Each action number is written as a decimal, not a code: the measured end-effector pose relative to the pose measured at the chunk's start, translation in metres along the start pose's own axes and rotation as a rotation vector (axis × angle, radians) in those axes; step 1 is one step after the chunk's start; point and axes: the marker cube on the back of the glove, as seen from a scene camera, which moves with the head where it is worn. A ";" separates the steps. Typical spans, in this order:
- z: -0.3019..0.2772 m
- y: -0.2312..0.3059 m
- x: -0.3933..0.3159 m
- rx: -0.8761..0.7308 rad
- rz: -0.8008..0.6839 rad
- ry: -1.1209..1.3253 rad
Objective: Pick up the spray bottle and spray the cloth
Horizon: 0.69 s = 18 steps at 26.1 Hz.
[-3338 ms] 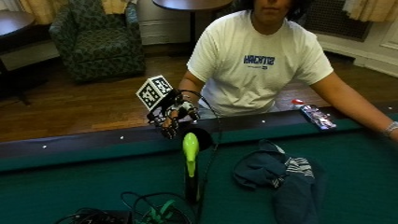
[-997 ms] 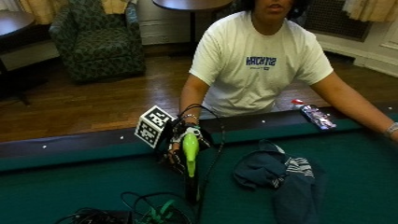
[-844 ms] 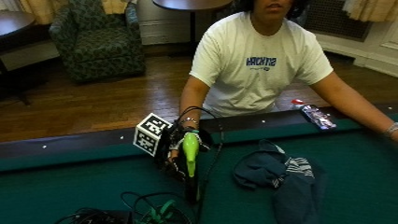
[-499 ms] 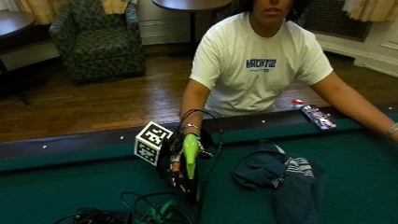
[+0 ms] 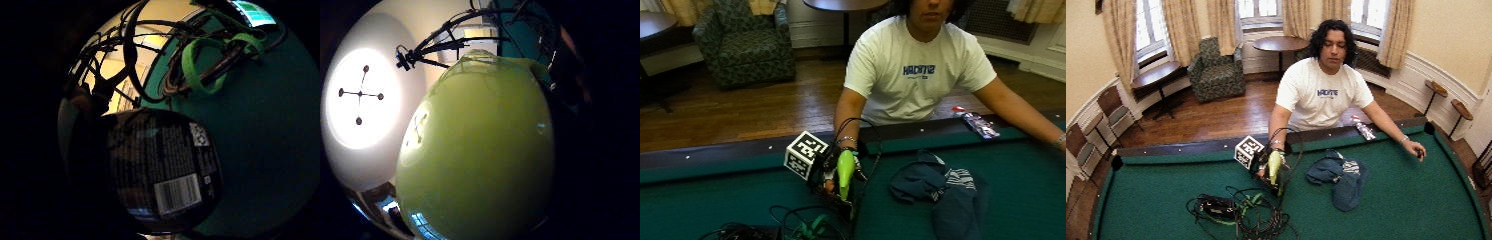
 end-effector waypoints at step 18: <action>0.003 0.009 0.003 -0.010 -0.245 -0.031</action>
